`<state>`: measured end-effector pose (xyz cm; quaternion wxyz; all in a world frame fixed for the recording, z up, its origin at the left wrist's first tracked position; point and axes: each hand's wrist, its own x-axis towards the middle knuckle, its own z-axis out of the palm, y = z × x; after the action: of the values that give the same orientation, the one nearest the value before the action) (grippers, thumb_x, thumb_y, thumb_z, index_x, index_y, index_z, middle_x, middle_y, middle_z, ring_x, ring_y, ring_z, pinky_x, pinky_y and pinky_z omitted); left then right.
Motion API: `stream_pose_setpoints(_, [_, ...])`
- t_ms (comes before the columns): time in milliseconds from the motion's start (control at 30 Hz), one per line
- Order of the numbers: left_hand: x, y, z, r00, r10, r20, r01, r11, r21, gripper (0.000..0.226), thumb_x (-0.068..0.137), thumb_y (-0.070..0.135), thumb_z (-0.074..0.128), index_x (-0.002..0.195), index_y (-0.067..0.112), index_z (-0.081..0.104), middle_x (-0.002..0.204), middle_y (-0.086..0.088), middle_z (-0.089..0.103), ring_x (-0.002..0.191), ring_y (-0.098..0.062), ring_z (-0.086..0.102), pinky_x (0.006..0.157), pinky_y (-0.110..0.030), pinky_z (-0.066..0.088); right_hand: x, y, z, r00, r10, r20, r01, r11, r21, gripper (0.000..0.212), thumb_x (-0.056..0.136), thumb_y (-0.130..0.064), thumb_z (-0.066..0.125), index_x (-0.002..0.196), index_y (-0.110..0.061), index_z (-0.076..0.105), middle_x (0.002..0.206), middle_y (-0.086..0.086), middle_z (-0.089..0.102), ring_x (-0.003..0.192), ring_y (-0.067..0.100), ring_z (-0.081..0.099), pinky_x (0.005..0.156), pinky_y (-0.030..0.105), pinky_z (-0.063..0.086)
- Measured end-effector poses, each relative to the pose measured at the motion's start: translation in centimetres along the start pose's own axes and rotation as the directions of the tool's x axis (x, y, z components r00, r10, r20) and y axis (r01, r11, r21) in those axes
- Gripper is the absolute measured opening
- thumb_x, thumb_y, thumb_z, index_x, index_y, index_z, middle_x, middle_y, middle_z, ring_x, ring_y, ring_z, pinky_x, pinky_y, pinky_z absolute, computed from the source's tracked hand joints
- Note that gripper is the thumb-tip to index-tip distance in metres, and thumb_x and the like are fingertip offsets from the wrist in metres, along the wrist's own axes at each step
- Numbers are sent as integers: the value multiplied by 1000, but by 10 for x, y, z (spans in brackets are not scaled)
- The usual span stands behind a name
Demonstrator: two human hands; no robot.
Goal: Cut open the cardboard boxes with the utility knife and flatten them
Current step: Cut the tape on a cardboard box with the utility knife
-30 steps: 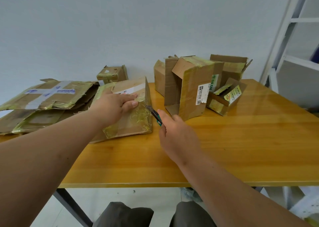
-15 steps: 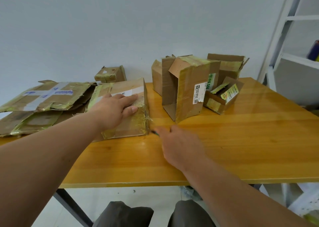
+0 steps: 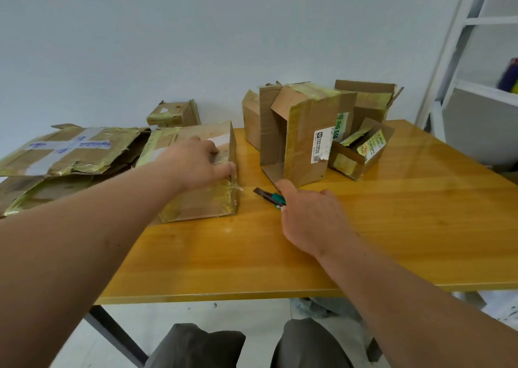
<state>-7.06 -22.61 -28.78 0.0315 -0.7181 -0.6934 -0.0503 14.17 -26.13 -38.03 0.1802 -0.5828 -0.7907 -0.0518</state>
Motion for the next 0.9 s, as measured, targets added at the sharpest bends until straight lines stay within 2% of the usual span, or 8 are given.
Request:
stream_pose_setpoints(133, [-9, -18, -22, 996, 76, 53, -70, 992, -104, 48, 86, 35, 60, 133, 22, 57, 124, 1, 61, 108, -18, 55, 85, -32, 47, 5, 4, -3, 998, -25, 65, 30, 996, -79, 24, 100, -26, 40, 123, -30, 48, 101, -2, 67, 83, 19, 62, 90, 42, 38])
stream_pose_setpoints(267, [-20, -47, -31, 991, 29, 130, -1, 977, -212, 54, 84, 8, 61, 133, 32, 57, 132, 3, 56, 106, -13, 47, 86, -29, 37, 9, 3, -1, 999, -20, 48, 32, 966, -258, 29, 102, -34, 39, 118, -29, 62, 112, 1, 57, 106, 24, 53, 101, 47, 30])
stream_pose_setpoints(367, [-25, -54, -31, 993, 17, 114, 9, 976, -218, 58, 84, 1, 59, 131, 35, 58, 130, 2, 54, 102, -13, 45, 82, -28, 37, 10, -2, -1, 1000, -11, -12, 8, 966, -257, 31, 98, -25, 39, 115, -30, 65, 110, 0, 50, 109, 24, 46, 103, 46, 26])
stream_pose_setpoints(467, [-26, -56, -30, 996, 12, 91, 10, 972, -235, 56, 84, -1, 58, 129, 33, 59, 118, 7, 52, 98, -11, 46, 75, -24, 38, 10, -12, 3, 990, -69, -121, 44, 980, -195, 36, 91, -15, 37, 105, -27, 68, 99, -3, 51, 96, 22, 47, 95, 42, 27])
stream_pose_setpoints(533, [-24, -57, -28, 996, 23, 90, 0, 968, -252, 53, 85, 1, 60, 129, 30, 59, 119, 8, 52, 103, -12, 47, 80, -26, 40, 12, -19, 7, 986, -104, -128, 88, 988, -123, 32, 90, -12, 45, 107, -27, 68, 99, -5, 55, 94, 19, 49, 94, 41, 27])
stream_pose_setpoints(700, [-15, -61, -11, 993, 56, 101, -57, 998, 9, 62, 94, 46, 54, 150, 31, 32, 148, 1, 32, 133, -24, 35, 103, -36, 36, 28, -40, 17, 987, -157, 36, 151, 980, 127, 53, 97, -11, 44, 147, -27, 41, 140, -5, 47, 128, 18, 43, 109, 43, 30])
stream_pose_setpoints(767, [-13, -66, -5, 992, 63, 112, -61, 998, -20, 61, 96, 52, 45, 151, 37, 25, 155, 3, 27, 139, -25, 31, 109, -42, 33, 35, -47, 22, 983, -174, 50, 164, 973, 163, 60, 96, -10, 45, 152, -27, 31, 150, -7, 39, 136, 18, 36, 112, 45, 31])
stream_pose_setpoints(900, [-12, -76, -6, 974, 44, 223, -6, 985, -170, 55, 97, 52, 42, 148, 50, 23, 153, 4, 36, 133, -25, 40, 102, -38, 36, 49, -54, 31, 980, -194, 32, 187, 969, 162, 71, 94, -10, 51, 156, -28, 20, 157, -9, 27, 141, 19, 27, 114, 44, 29])
